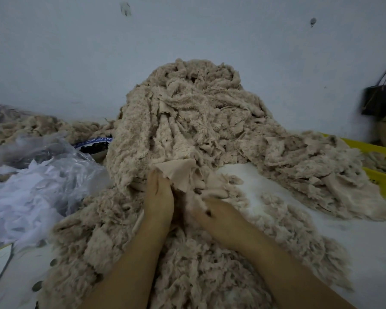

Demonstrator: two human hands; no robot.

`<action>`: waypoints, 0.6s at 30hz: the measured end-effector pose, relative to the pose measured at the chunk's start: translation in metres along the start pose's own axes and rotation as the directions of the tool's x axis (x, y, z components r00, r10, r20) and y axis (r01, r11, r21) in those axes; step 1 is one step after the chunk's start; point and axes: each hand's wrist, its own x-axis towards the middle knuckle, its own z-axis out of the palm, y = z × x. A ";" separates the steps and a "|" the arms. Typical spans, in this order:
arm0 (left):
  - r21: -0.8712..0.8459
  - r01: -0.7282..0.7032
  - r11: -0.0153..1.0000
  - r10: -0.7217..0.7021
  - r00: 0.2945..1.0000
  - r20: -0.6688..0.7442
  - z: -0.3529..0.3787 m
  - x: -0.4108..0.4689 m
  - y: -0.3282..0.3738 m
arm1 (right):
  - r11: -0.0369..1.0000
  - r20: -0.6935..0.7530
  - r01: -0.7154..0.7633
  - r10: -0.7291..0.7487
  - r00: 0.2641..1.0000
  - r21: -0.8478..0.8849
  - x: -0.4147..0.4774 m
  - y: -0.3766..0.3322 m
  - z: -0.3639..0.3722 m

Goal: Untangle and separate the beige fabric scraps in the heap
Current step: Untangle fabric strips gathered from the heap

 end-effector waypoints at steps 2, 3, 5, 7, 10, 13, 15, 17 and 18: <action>0.012 -0.207 0.978 0.206 0.978 0.042 0.002 -0.011 0.006 | 0.999 -0.187 -0.032 0.035 0.982 0.016 0.004 0.004 -0.005; 0.002 -0.285 0.958 0.284 0.954 0.099 0.004 -0.018 0.008 | 0.997 -0.264 -0.057 0.068 0.962 0.049 0.007 0.005 -0.008; 0.017 -0.372 0.928 0.350 0.887 0.300 0.010 -0.027 0.009 | 0.989 -0.321 -0.110 0.137 0.937 0.103 0.009 0.009 -0.014; 0.055 -0.397 0.916 0.324 0.815 0.481 0.013 -0.037 0.013 | 0.986 -0.295 -0.083 0.123 0.948 0.146 0.008 0.011 -0.016; -0.050 -0.214 0.976 0.215 0.880 0.424 0.012 -0.034 0.017 | 0.991 -0.251 -0.018 0.051 0.967 0.132 0.006 0.010 -0.016; -0.170 0.097 0.981 -0.036 0.944 0.328 0.014 -0.031 0.023 | 1.000 -0.217 -0.029 0.030 0.976 0.008 0.009 0.012 -0.018; -0.346 0.290 0.892 -0.191 0.937 0.293 0.013 -0.026 0.024 | 0.995 -0.175 -0.047 0.030 0.984 -0.092 0.009 0.015 -0.020; -0.556 0.413 0.721 -0.268 0.906 0.326 0.002 -0.016 0.022 | 0.987 -0.219 -0.079 0.046 0.975 -0.141 0.009 0.018 -0.024; -0.652 0.465 0.599 -0.315 0.885 0.342 -0.004 -0.012 0.023 | 0.985 -0.265 -0.102 0.063 0.962 -0.137 0.009 0.018 -0.027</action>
